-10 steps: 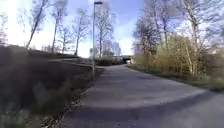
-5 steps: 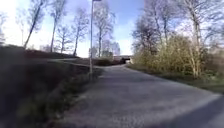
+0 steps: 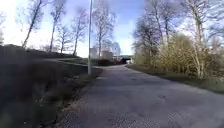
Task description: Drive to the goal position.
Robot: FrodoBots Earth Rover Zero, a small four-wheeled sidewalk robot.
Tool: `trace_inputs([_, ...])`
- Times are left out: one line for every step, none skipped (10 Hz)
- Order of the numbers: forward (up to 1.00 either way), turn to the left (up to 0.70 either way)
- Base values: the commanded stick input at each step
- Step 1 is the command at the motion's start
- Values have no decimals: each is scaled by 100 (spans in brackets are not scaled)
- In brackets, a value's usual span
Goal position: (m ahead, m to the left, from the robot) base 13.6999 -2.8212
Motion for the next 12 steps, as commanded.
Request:
trace_inputs([100,0])
trace_inputs([100,0])
trace_inputs([100,0])
trace_inputs([100,0])
trace_inputs([100,0])
trace_inputs([100,0])
trace_inputs([100,0])
trace_inputs([100,0])
trace_inputs([100,0])
trace_inputs([100,0])
trace_inputs([100,0])
trace_inputs([100,0])
